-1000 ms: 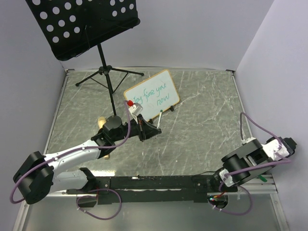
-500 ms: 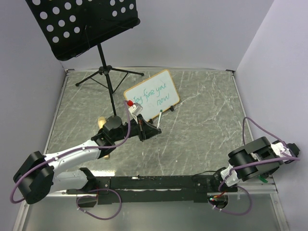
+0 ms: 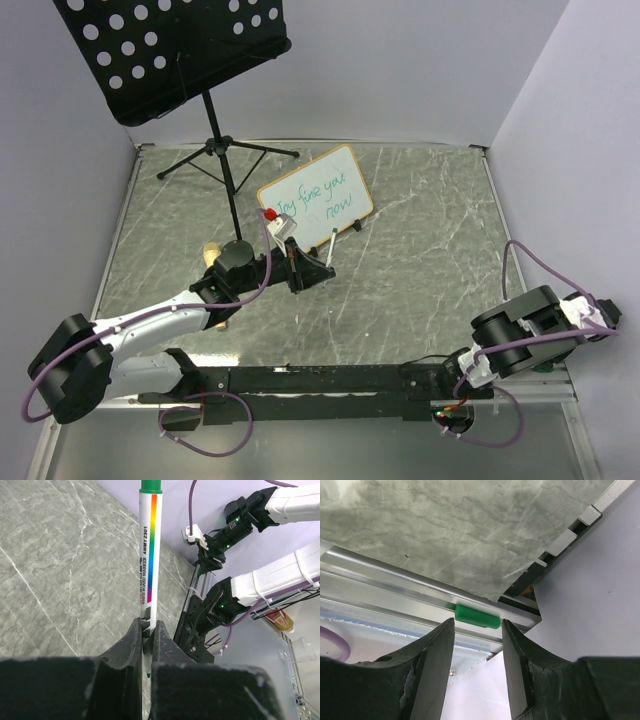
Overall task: Write a sentence on the whiteboard
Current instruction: Pick up the pen cap from the corner of the board.
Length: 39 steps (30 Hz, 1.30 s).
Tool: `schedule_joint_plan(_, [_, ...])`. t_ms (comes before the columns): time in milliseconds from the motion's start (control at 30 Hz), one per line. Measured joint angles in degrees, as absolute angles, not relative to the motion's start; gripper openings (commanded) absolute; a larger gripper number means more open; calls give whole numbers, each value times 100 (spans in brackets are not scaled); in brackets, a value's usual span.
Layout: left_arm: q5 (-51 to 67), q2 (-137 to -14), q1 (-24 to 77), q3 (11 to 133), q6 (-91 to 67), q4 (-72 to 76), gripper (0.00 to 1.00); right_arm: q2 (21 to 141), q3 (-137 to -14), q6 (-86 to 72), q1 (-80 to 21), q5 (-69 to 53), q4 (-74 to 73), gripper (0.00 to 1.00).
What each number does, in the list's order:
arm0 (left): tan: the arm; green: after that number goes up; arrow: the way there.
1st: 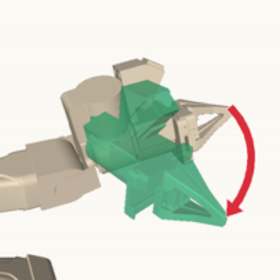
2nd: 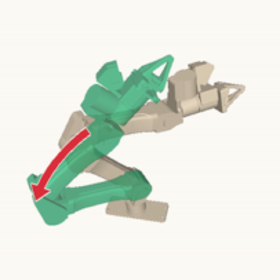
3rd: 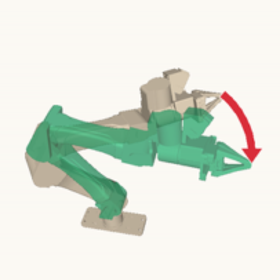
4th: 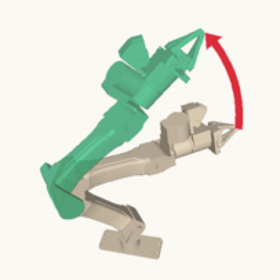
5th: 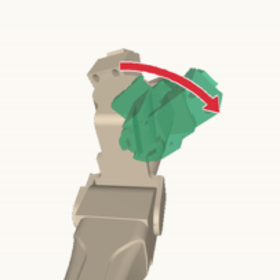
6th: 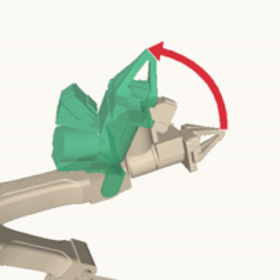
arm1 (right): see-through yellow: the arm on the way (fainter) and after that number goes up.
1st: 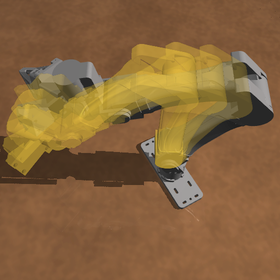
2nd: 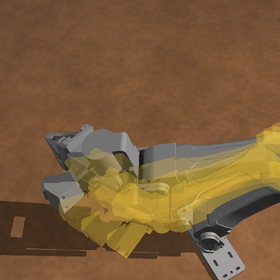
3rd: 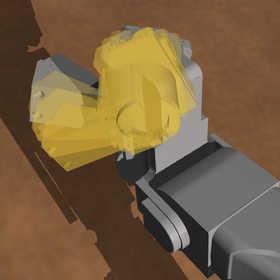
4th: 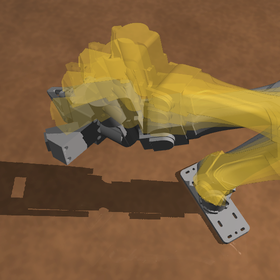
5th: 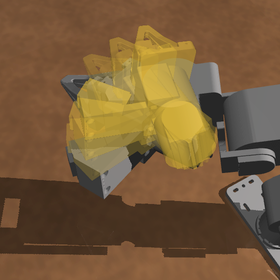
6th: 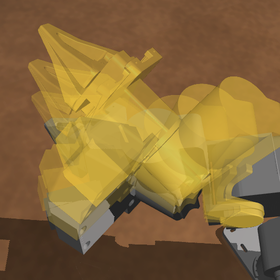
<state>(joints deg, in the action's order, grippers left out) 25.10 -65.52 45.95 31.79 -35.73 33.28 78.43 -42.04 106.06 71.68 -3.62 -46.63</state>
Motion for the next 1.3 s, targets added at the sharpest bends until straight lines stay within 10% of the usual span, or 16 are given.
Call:
schedule_joint_plan(600, [2547,-6665,4593,3179,-3579,3369,1,8171,-4104,10838,7179,-108,-4364,51])
schedule_joint_plan(1300, [2576,-6744,4593,3179,-3671,3448,1,8565,-4477,11059,7188,-75,-4869,24])
